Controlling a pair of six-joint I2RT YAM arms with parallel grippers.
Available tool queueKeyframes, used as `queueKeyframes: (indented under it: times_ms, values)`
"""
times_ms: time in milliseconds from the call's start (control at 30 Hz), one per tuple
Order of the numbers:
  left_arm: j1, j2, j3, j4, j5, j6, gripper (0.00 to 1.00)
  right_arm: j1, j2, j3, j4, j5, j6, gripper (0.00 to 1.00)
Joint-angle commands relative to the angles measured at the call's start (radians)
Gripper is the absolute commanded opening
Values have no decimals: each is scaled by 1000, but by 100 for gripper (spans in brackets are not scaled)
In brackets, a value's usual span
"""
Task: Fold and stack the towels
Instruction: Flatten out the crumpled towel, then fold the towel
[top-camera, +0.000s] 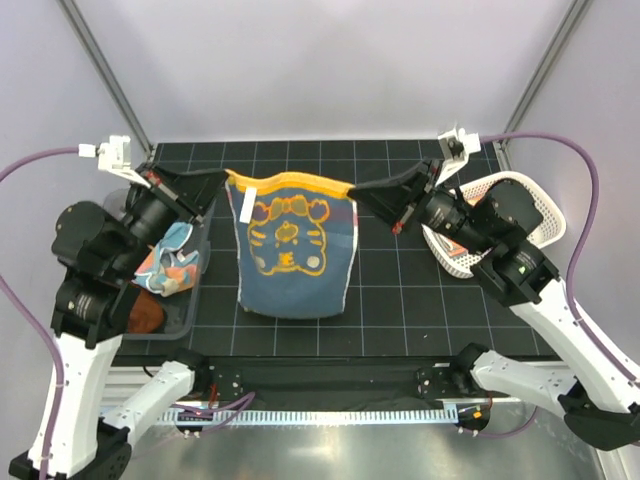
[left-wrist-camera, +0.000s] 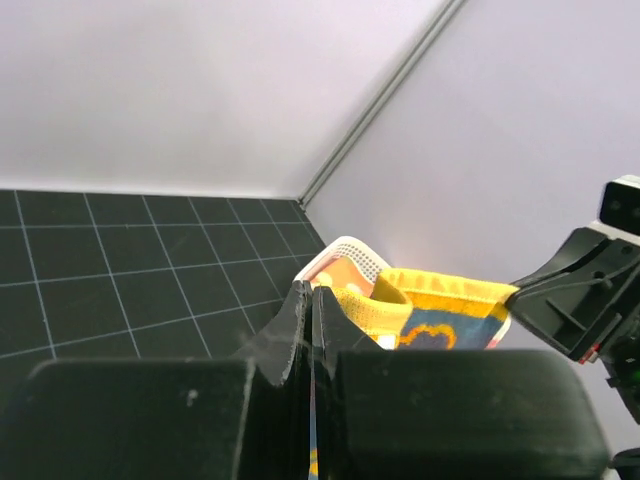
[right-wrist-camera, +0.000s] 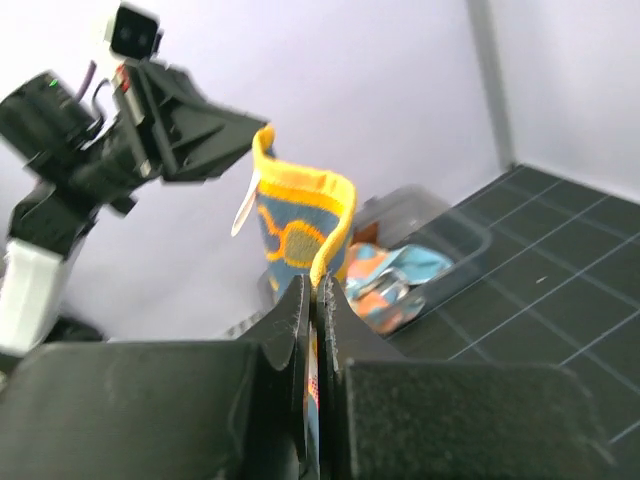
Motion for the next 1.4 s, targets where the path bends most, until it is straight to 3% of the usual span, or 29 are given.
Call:
queueKeyframes:
  times_ms: [0,167,267,367,600,767,867,933,1133,1367]
  values:
    - [0,84,61,-48,-33,9,0,7,47,89,7,184,-40,1]
    - [0,289,118,-55,-210,97,0,-7,180,185,-63,369,-207,1]
    - [0,383,101,15,-307,126,0,-120,344,224,-83,300,-246,1]
    - [6,529,117,86,-385,183,0,-257,499,226,-1,191,-235,1]
    - [69,995,316,236,-331,226,0,-415,902,463,73,-17,-321,1]
    - [91,1212,520,267,-245,262,0,-486,1180,678,70,-153,-297,1]
    - [100,1270,548,265,-191,265,0,-503,1269,764,20,-222,-307,1]
    - [100,1276,531,259,-180,267,0,-504,1285,778,4,-263,-301,1]
    - [100,1208,375,224,-162,287,0,-486,1167,557,84,-305,-269,1]
    - [100,1031,153,143,-139,281,0,-435,968,297,-71,-250,-366,1]
